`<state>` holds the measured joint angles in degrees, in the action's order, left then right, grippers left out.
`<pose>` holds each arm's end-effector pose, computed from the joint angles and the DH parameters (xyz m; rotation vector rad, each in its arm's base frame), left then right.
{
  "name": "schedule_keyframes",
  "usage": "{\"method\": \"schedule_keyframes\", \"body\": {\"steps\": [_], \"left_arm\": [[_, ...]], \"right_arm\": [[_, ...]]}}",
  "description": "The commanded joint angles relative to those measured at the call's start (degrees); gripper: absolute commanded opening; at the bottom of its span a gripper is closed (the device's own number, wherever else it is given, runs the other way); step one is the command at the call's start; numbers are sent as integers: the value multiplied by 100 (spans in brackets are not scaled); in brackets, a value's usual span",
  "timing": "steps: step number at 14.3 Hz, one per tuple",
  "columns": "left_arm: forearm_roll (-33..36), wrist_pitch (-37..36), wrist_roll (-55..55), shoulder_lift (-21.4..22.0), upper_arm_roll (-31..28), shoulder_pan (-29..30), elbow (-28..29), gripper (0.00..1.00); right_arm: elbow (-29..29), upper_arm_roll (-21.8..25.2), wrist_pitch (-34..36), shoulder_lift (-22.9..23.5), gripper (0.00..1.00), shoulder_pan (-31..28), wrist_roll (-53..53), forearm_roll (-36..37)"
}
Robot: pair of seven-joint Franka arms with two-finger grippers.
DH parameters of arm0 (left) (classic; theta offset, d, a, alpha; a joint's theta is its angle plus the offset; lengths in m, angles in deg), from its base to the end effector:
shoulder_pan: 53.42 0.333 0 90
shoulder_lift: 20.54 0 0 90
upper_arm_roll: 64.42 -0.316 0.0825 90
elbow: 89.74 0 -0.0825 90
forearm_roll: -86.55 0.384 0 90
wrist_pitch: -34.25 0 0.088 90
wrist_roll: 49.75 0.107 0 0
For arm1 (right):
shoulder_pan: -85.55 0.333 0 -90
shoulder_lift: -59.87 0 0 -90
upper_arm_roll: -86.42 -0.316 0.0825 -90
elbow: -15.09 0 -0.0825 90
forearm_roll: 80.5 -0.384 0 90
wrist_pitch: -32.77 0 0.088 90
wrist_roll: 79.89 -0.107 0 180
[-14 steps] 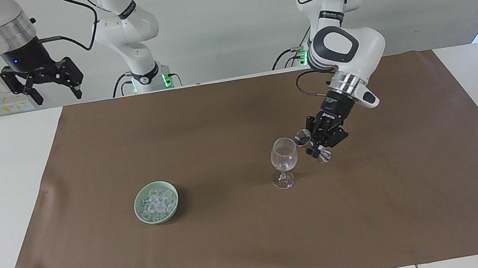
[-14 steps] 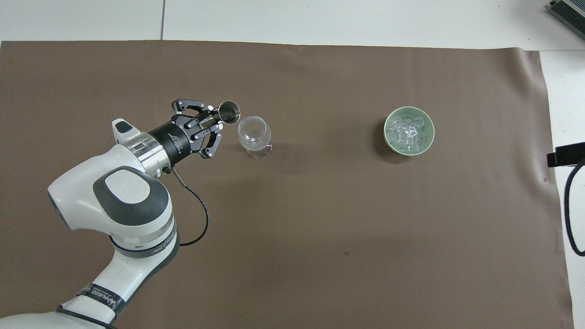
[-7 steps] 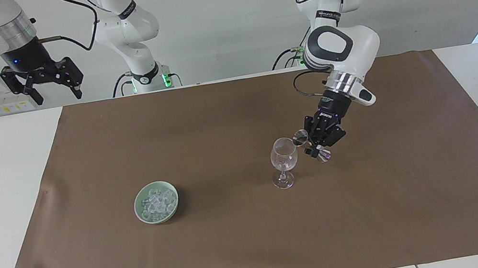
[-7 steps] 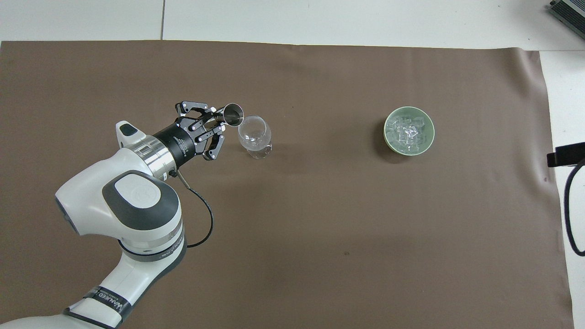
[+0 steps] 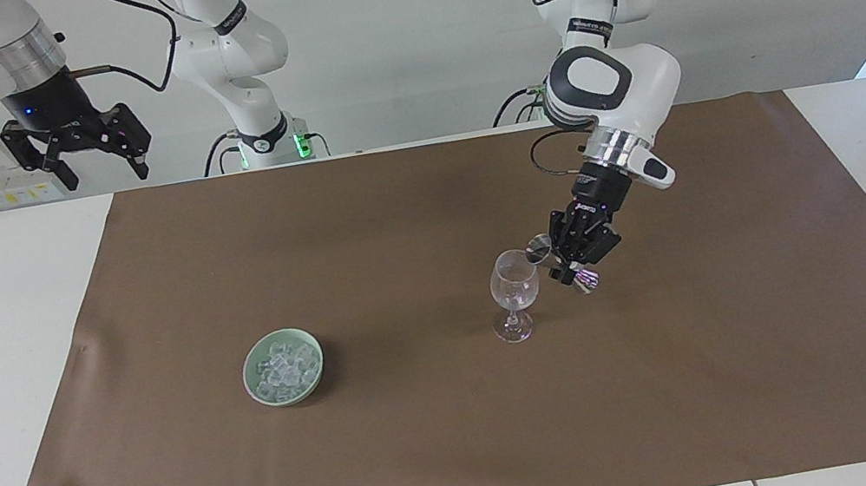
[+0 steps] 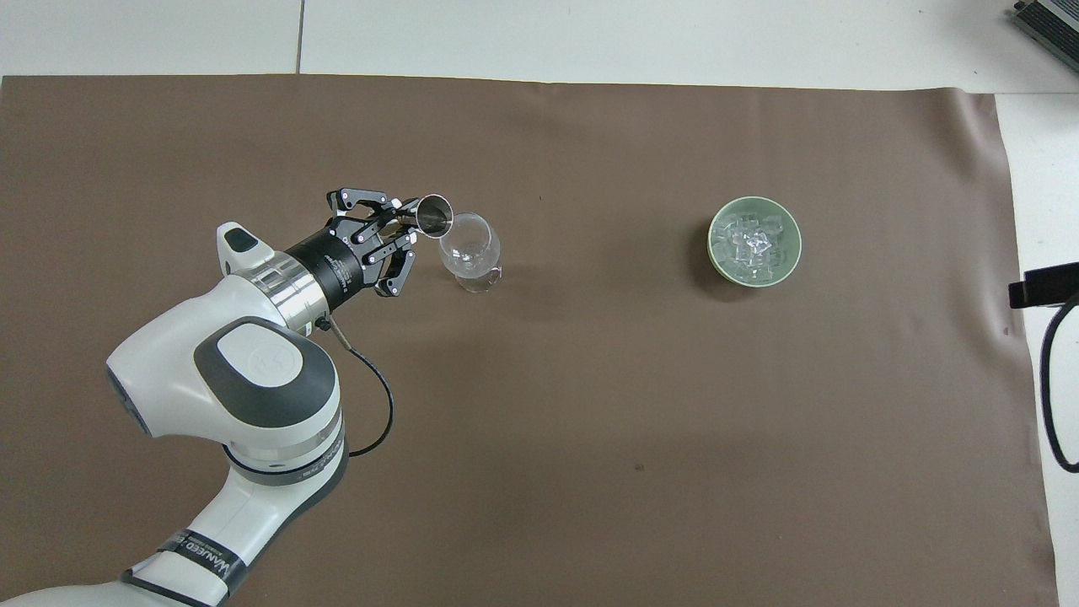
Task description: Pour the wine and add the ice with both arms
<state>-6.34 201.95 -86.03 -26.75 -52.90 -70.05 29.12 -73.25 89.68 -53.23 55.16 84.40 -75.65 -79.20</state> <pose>0.5394 -0.2143 0.4115 1.4476 1.5878 -0.0261 0.5193 -0.0441 0.6760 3.1200 -0.0077 0.0620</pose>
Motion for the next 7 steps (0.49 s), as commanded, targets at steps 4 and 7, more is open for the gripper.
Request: {"method": "schedule_keyframes", "body": {"steps": [4,7], "left_arm": [[25,298,332,76,-61,-209,50,0],[25,316,446,85,-61,-209,59,0]], "right_arm": [[-9,-35,40,-12,100,-61,130,2],[-9,-35,40,-12,100,-61,130,2]]}}
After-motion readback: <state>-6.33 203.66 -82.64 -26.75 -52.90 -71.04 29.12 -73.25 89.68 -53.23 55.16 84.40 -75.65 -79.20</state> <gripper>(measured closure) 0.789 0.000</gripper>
